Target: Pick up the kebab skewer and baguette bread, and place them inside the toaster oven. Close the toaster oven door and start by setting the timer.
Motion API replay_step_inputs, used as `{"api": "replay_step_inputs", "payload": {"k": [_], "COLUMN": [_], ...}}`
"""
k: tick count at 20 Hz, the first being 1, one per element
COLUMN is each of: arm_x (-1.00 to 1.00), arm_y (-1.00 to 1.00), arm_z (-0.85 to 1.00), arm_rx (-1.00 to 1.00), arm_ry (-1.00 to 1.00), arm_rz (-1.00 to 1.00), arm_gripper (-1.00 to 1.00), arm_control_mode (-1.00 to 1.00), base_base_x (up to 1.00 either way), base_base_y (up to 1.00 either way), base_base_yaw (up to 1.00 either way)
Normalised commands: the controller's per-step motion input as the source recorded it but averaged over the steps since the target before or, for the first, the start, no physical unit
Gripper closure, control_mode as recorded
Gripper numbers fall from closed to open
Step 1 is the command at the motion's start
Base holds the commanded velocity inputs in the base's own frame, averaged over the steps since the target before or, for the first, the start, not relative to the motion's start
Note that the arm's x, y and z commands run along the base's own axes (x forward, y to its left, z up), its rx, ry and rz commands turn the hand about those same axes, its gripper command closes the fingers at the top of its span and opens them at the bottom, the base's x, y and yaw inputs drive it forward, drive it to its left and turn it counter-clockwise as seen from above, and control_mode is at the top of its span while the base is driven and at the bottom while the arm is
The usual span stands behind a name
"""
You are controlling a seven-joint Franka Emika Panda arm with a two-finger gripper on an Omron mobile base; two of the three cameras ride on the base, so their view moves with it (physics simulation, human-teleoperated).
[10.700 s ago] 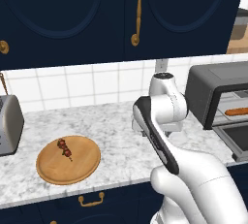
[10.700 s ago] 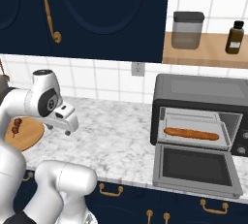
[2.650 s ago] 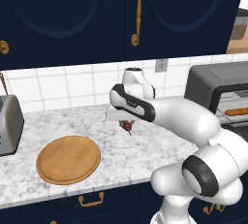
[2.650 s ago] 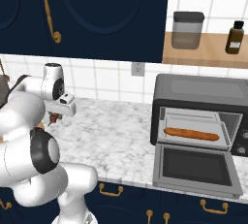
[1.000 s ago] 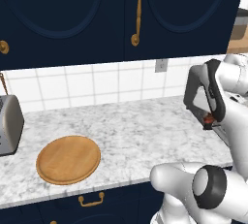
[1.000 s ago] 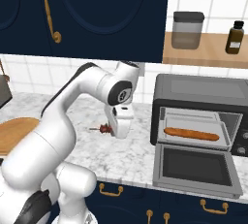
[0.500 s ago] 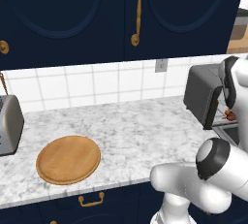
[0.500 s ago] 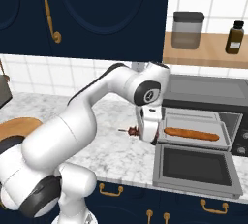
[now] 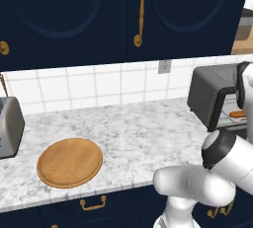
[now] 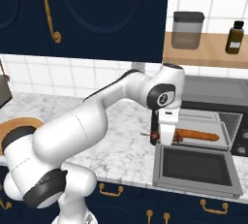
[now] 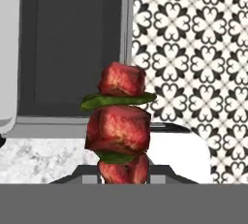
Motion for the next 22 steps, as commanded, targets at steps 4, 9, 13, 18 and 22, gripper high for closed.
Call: {"api": "replay_step_inputs", "payload": {"k": [4,9,13,18,22], "arm_x": [0.25,0.34,0.27,0.25,0.37], "arm_y": [-0.75,-0.53,-0.48,-0.26,0.00], "arm_z": [-0.02,-0.04,-0.04,-0.04,-0.15], "arm_rx": [-0.01,-0.04,0.00,0.01,0.01], "arm_ry": [0.00,0.00,0.00,0.00,-0.02], "arm_rz": [-0.04,-0.05,-0.09,-0.12,0.00], "arm_gripper": [1.00,1.00,1.00,1.00,1.00], "arm_control_mode": [-1.00,-1.00,-1.00,-1.00,-1.00], "base_base_x": [0.00,0.00,0.00,0.00,0.00], "base_base_y": [0.00,0.00,0.00,0.00,0.00], "base_base_yaw": [0.00,0.00,0.00,0.00,0.00]}}
